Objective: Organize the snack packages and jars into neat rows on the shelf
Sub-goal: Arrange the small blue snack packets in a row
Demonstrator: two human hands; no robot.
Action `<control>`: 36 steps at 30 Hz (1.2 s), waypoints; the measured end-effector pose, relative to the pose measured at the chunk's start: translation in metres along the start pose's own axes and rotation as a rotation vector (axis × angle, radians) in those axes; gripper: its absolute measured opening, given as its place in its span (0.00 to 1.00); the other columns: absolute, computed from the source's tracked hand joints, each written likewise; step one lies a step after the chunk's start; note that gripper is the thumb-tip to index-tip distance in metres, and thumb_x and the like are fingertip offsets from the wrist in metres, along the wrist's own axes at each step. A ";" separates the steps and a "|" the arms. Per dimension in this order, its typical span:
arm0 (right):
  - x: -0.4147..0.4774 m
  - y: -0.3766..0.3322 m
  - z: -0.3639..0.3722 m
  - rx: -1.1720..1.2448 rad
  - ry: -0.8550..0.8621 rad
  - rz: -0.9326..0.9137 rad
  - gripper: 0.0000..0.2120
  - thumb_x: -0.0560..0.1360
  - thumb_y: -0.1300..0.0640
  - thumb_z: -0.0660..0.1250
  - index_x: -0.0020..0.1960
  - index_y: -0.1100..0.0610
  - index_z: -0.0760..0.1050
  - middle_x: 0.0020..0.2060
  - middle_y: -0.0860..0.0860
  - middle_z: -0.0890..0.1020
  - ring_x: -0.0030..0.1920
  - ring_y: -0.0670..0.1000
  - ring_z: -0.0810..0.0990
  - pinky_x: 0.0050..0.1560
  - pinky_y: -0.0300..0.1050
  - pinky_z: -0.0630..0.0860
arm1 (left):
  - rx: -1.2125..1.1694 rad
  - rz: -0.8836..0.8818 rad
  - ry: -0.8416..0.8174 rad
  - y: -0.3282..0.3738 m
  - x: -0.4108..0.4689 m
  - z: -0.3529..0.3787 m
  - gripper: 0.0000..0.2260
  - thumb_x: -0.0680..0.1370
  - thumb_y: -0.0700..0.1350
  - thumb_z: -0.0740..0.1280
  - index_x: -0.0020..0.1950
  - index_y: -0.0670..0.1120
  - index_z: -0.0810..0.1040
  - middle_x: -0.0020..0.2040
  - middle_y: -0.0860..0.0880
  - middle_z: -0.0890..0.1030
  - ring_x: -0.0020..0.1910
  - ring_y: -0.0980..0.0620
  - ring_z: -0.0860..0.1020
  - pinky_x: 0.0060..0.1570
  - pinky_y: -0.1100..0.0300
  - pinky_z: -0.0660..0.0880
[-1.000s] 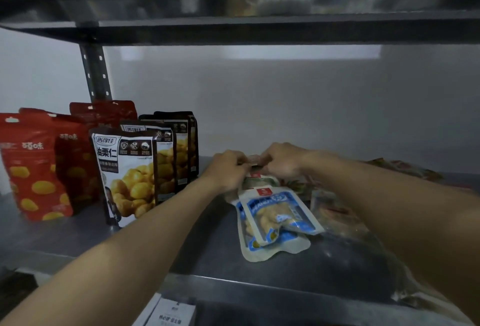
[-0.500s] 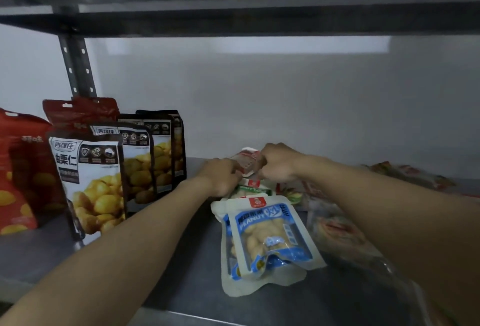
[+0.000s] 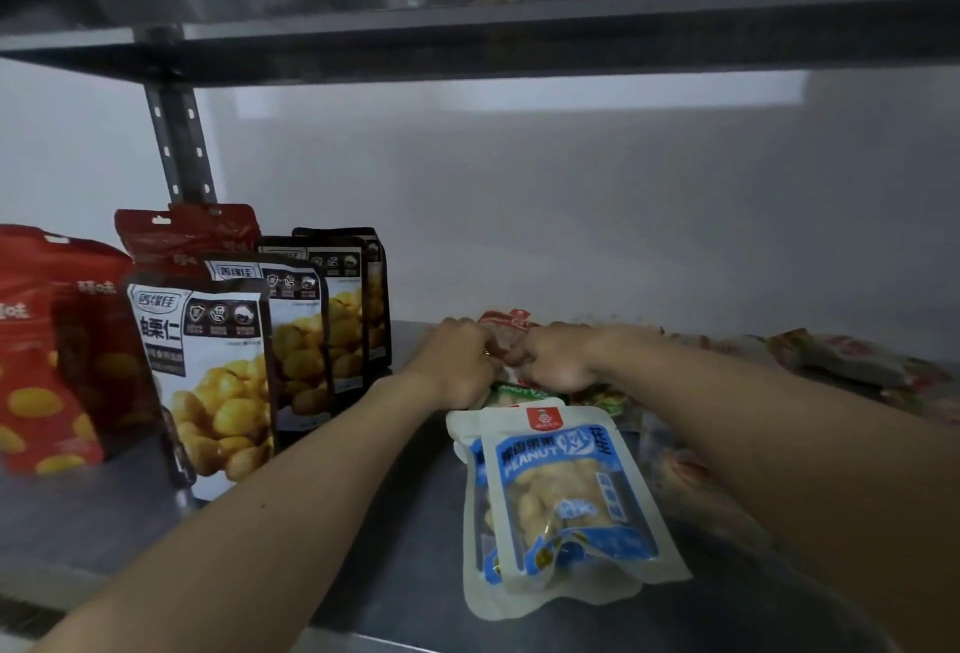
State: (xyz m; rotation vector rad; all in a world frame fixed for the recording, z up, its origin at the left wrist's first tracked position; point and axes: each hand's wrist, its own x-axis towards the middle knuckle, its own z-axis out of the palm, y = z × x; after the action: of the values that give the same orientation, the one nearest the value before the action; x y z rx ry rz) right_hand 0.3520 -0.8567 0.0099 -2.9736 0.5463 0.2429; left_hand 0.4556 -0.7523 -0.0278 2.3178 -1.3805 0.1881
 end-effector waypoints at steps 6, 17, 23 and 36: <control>-0.006 -0.001 0.001 0.004 -0.007 -0.012 0.18 0.83 0.51 0.55 0.70 0.54 0.73 0.67 0.52 0.75 0.64 0.53 0.73 0.61 0.45 0.68 | -0.085 -0.068 -0.122 0.000 -0.009 -0.002 0.15 0.81 0.47 0.57 0.63 0.47 0.78 0.61 0.46 0.79 0.58 0.47 0.76 0.55 0.56 0.72; -0.016 -0.009 0.006 0.018 -0.004 -0.008 0.17 0.83 0.49 0.56 0.64 0.56 0.77 0.58 0.53 0.80 0.57 0.53 0.77 0.61 0.50 0.73 | -0.142 -0.102 -0.159 0.001 -0.022 -0.007 0.14 0.81 0.50 0.59 0.60 0.48 0.80 0.59 0.46 0.81 0.56 0.48 0.77 0.56 0.56 0.72; -0.024 -0.012 0.008 0.020 0.011 0.019 0.19 0.83 0.48 0.56 0.67 0.55 0.75 0.62 0.53 0.79 0.60 0.54 0.76 0.64 0.51 0.72 | -0.161 -0.090 -0.158 0.002 -0.027 -0.008 0.13 0.80 0.49 0.60 0.57 0.46 0.81 0.57 0.46 0.81 0.54 0.48 0.77 0.55 0.54 0.73; -0.033 -0.002 0.007 -0.064 0.256 0.144 0.17 0.78 0.51 0.64 0.66 0.52 0.73 0.60 0.55 0.75 0.58 0.57 0.75 0.61 0.54 0.74 | -0.160 -0.177 0.125 0.009 -0.032 -0.015 0.11 0.78 0.51 0.65 0.55 0.47 0.78 0.54 0.46 0.80 0.52 0.47 0.78 0.52 0.52 0.76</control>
State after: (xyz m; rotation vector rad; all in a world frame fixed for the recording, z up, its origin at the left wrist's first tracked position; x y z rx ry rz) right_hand 0.3216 -0.8431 0.0086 -3.0495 0.7964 -0.1141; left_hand 0.4332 -0.7235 -0.0224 2.2397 -1.0831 0.1597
